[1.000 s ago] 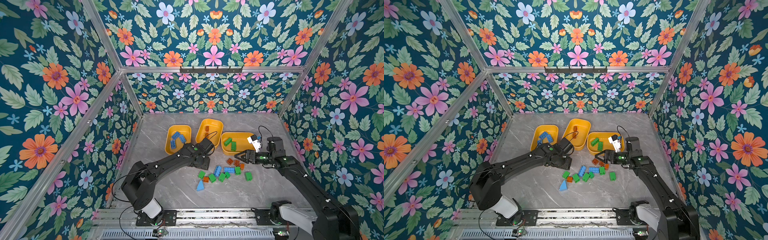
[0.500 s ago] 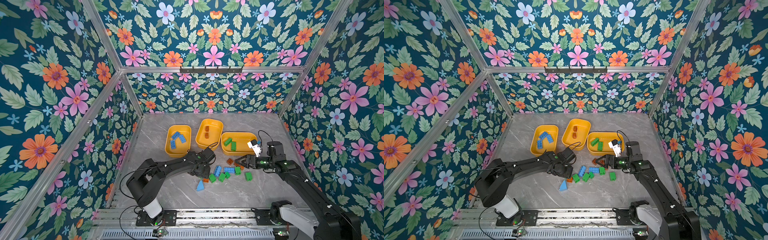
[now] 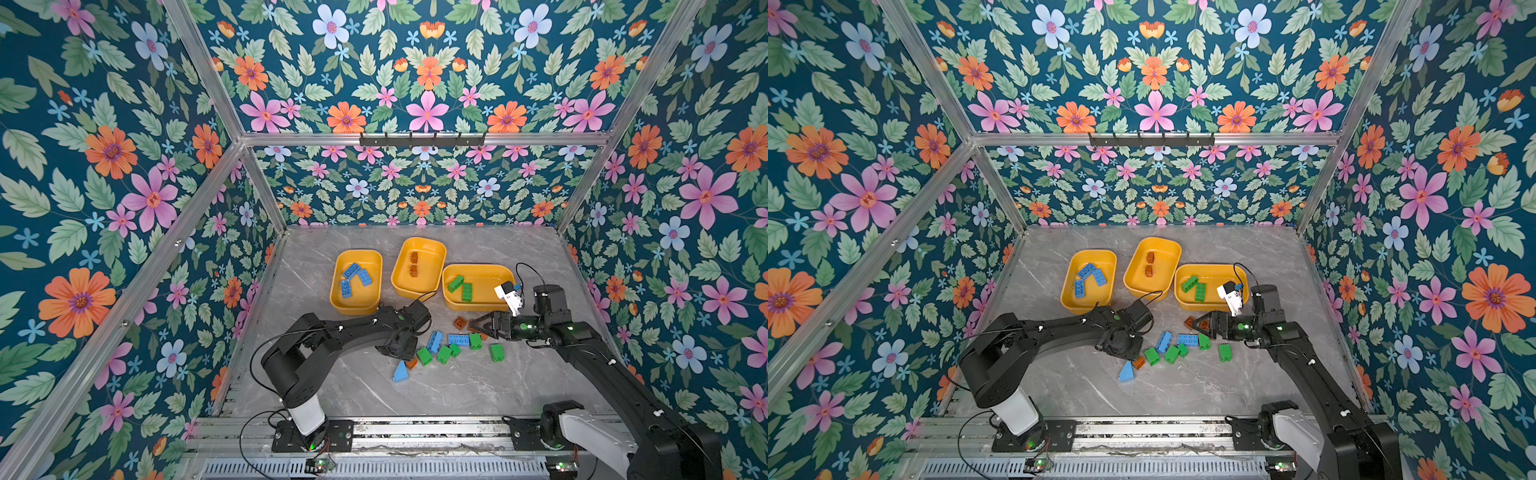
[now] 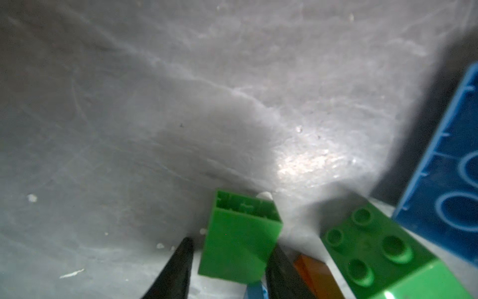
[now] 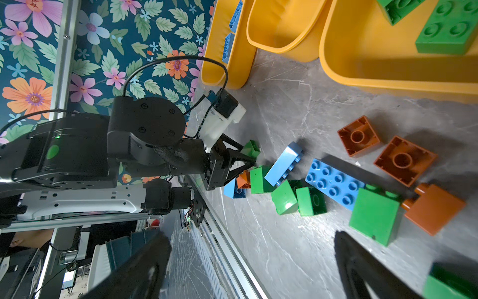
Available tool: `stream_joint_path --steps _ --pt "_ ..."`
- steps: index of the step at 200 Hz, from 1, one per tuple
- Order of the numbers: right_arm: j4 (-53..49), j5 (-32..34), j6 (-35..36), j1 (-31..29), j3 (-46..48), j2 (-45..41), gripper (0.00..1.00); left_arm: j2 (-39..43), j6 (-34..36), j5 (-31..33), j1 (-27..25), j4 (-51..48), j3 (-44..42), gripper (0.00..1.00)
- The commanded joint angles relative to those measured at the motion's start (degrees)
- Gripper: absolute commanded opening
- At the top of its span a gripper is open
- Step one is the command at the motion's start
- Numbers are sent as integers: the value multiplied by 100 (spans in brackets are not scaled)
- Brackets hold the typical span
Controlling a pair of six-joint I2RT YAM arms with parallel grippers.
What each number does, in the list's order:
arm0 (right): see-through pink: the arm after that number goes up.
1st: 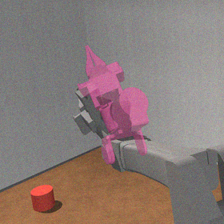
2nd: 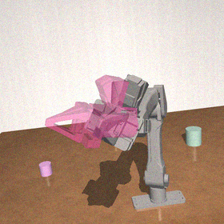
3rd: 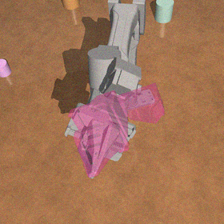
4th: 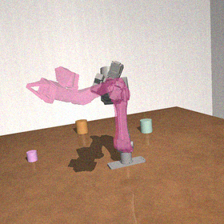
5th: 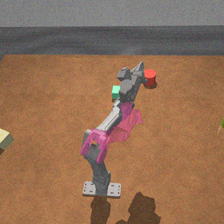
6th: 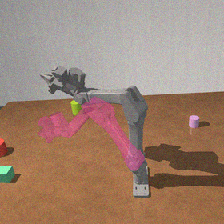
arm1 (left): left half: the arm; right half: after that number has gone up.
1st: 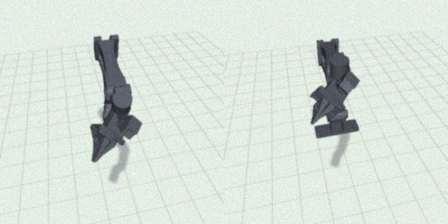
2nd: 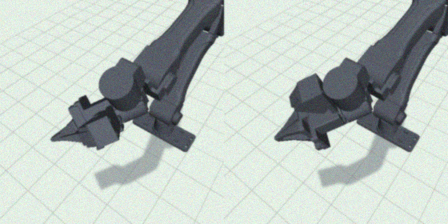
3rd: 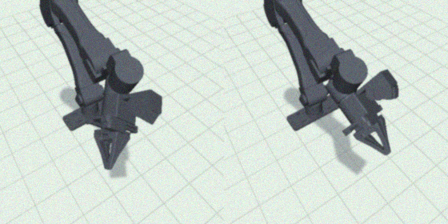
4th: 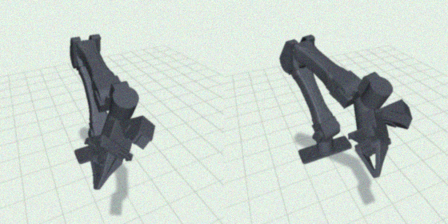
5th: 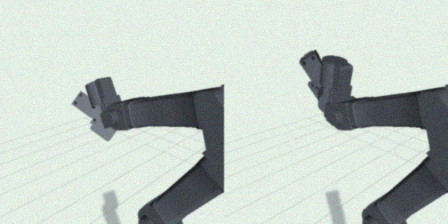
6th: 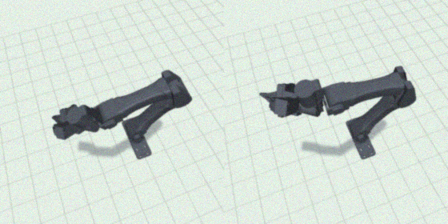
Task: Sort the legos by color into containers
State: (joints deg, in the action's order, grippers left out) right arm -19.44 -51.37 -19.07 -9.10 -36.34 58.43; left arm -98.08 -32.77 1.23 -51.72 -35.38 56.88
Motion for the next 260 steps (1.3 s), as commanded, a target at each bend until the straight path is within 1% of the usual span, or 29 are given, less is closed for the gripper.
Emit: stream_joint_path --steps 1,31,57,80,108,138,154,180,208,241,252,256,260 --pt "73 -11 68 0 4 13 99 -69 50 120 4 22 71 40" --pt "67 5 68 -6 4 1 99 -159 104 157 6 -16 184 31" --pt "64 36 61 -4 -19 -25 99 -139 171 175 22 -302 481 30" --pt "61 125 49 -4 -83 -43 99 -136 284 175 22 -686 1155 31" --pt "81 257 26 -4 -204 -41 99 -245 422 79 57 -797 2065 31" --pt "142 345 -8 4 -325 -2 99 -754 698 -76 141 -768 3220 31" --pt "169 363 -20 4 -378 21 99 -1161 851 -217 189 -616 3853 31" --pt "150 387 -13 0 -435 10 99 -1892 1059 -307 206 -643 4944 31" --pt "95 452 -9 8 -442 -67 99 -2400 1054 -547 242 -265 5398 31" --pt "11 483 32 19 -436 -104 99 -2903 1019 -666 259 30 5739 32" --pt "-24 482 58 19 -442 -113 99 -3015 1010 -623 259 23 5818 36" --pt "-38 482 72 22 -452 -113 99 -3036 1015 -611 259 7 5844 39" --pt "-64 480 83 16 -461 -113 99 -3045 1018 -601 266 -18 5864 44"
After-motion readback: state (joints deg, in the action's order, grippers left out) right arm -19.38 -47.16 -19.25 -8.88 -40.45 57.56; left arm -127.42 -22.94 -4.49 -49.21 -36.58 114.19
